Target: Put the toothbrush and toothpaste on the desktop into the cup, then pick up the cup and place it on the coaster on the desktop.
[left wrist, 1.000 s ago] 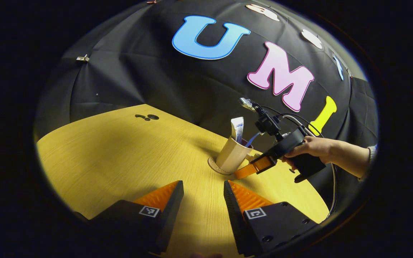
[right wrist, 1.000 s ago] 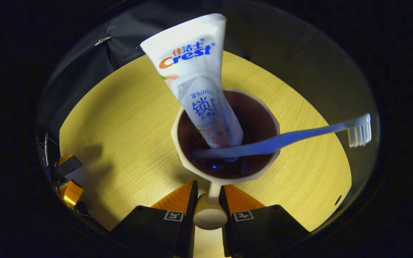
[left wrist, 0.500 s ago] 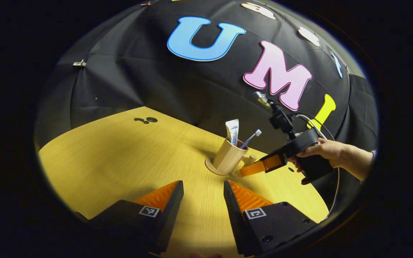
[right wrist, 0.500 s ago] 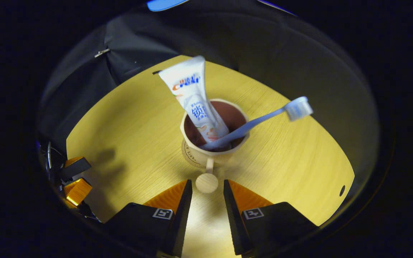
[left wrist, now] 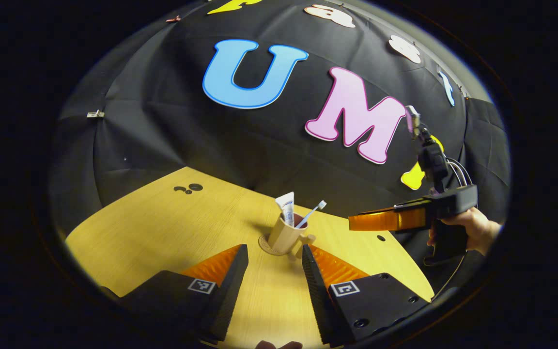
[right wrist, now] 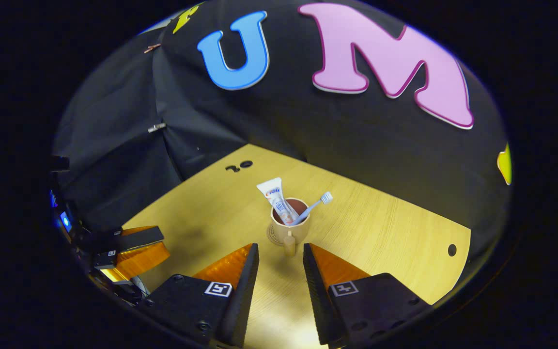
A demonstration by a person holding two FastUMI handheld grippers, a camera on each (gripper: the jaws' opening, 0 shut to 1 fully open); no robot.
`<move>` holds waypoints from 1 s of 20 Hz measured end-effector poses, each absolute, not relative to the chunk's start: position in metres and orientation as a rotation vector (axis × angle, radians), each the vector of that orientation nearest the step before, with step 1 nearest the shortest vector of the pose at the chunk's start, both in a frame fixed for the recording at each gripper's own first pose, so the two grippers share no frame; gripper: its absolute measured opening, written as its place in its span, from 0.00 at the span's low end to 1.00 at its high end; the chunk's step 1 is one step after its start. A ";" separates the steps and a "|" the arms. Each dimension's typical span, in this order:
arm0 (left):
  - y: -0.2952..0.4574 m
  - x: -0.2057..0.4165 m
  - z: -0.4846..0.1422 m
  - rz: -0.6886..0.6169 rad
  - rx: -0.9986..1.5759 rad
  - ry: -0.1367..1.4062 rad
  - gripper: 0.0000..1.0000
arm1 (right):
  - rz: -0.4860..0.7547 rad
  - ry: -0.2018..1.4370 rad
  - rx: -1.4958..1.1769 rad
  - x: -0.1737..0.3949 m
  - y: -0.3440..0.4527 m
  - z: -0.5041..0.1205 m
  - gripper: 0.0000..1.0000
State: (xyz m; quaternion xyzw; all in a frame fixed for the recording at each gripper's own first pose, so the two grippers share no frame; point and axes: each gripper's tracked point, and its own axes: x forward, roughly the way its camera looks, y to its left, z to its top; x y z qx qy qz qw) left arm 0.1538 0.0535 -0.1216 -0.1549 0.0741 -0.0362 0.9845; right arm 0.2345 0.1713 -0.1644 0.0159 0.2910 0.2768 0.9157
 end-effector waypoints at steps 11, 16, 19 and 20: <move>-0.017 0.111 -0.044 -0.199 -0.225 0.132 0.74 | 0.490 0.428 0.124 0.141 0.112 -0.088 0.74; -0.030 0.098 -0.029 -0.200 -0.147 0.098 0.77 | 0.454 0.348 0.123 0.119 0.091 -0.062 0.79; -0.033 0.090 -0.018 -0.179 -0.125 0.061 0.88 | 0.442 0.336 0.111 0.108 0.081 -0.060 0.88; -0.032 0.089 -0.013 -0.165 -0.107 0.039 0.88 | 0.437 0.328 0.106 0.105 0.079 -0.059 0.90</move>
